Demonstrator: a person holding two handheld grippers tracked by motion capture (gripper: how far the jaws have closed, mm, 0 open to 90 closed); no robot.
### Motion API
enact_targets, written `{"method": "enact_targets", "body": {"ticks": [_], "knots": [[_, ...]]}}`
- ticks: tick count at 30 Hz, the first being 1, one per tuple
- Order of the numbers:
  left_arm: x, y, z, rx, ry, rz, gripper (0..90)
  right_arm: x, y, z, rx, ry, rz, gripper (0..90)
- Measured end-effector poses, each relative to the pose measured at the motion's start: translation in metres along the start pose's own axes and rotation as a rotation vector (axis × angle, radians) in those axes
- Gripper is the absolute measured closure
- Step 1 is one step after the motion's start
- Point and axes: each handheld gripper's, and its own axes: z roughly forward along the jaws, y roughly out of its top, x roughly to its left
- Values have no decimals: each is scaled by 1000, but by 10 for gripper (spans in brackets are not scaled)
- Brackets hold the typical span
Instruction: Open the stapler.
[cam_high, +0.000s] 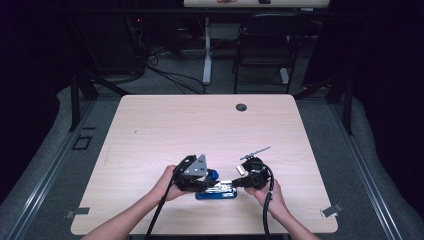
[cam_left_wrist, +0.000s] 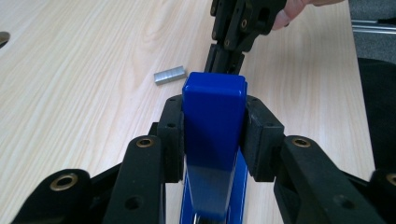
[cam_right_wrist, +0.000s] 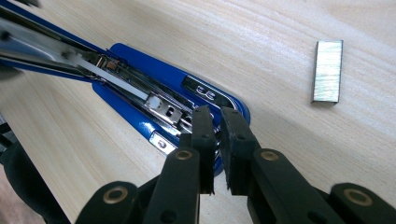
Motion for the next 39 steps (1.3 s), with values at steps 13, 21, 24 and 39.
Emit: {"method": "enact_targets", "body": {"ticks": [13, 21, 24, 39], "knots": [[0, -27, -21, -64, -2, -90, 647, 1, 0, 0, 1, -18, -15, 853], [5, -48, -32, -80, -24, -139, 646, 2, 0, 0, -3, -17, -17, 852], [6, -65, -37, -94, -38, -194, 642, 4, 0, 0, -3, -30, -32, 851], [11, -60, -36, -101, -58, -162, 645, 30, 13, -11, -7, -98, -195, 747]]}}
